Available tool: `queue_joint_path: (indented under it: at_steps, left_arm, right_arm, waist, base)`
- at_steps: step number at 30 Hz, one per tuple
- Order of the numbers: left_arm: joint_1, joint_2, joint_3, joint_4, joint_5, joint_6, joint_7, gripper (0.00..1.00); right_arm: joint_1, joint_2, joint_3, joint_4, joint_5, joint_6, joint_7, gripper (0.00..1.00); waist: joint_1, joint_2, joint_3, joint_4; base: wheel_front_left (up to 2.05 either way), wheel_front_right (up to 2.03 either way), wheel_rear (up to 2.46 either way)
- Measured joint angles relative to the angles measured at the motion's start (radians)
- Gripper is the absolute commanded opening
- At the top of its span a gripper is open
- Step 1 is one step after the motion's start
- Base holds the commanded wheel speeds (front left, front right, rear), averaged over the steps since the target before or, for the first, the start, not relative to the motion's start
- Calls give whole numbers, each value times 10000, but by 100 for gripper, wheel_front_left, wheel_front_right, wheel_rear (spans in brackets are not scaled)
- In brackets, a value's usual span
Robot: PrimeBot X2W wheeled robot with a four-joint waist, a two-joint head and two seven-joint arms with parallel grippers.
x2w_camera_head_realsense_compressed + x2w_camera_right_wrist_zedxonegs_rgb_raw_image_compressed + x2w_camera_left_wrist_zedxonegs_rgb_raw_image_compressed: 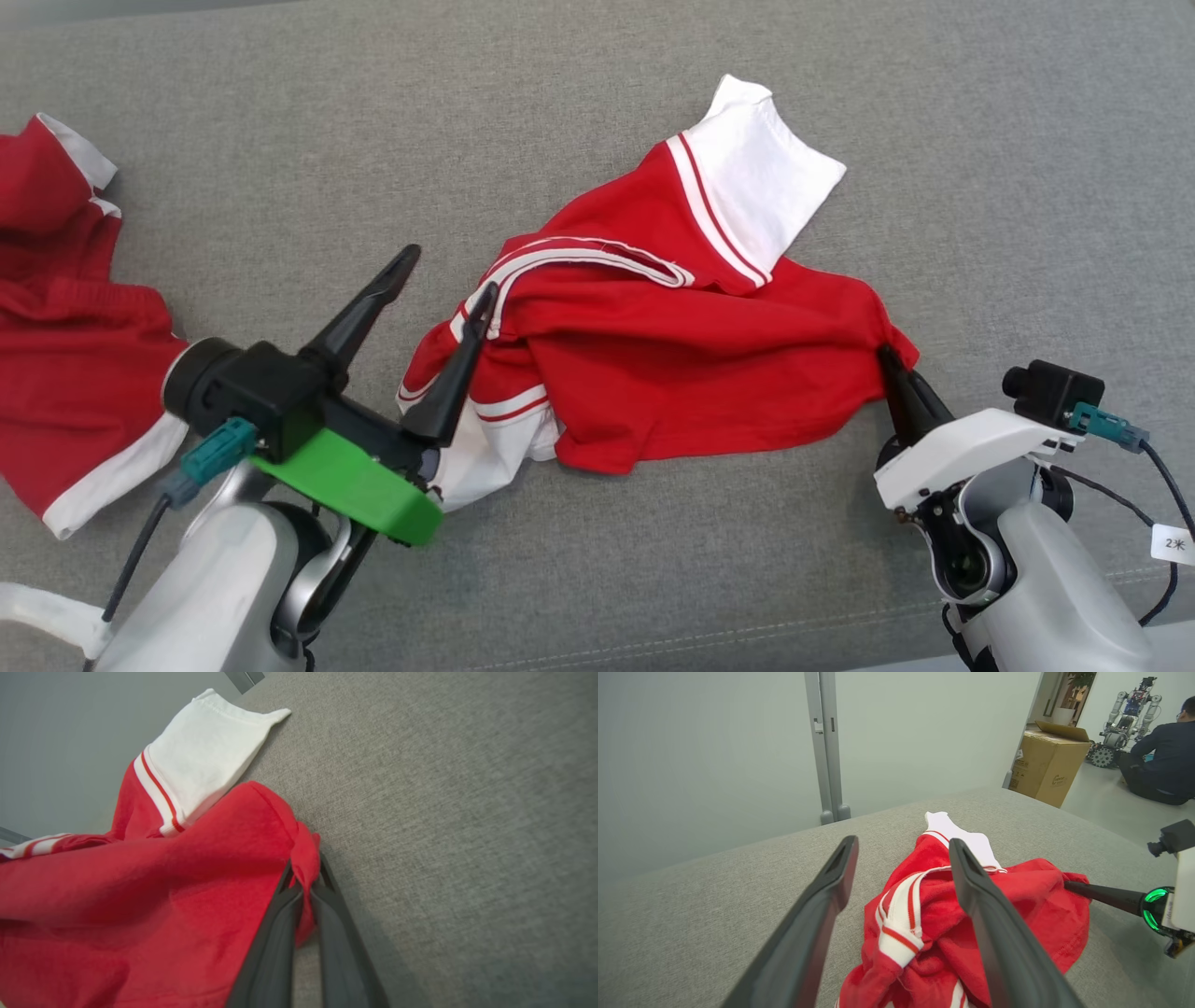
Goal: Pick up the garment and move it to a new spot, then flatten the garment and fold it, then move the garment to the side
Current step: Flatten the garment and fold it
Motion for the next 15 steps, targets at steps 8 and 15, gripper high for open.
queue_joint_path:
  at_steps: [8,15]
  left_arm:
    - [-1071,-215,-788,-128,-2,-265,1055,100]
    - [-1909,-476,-1505,426,88,-347,2418,100]
  right_arm:
    - [-68,-4,-61,-23,-119,4,-679,0]
    - [-92,10,228,-314,-382,92,-1204,0]
  waist:
    - [0,0,-82,-380]
    - [0,0,36,-944]
  base:
    - [0,0,0]
    - [0,0,0]
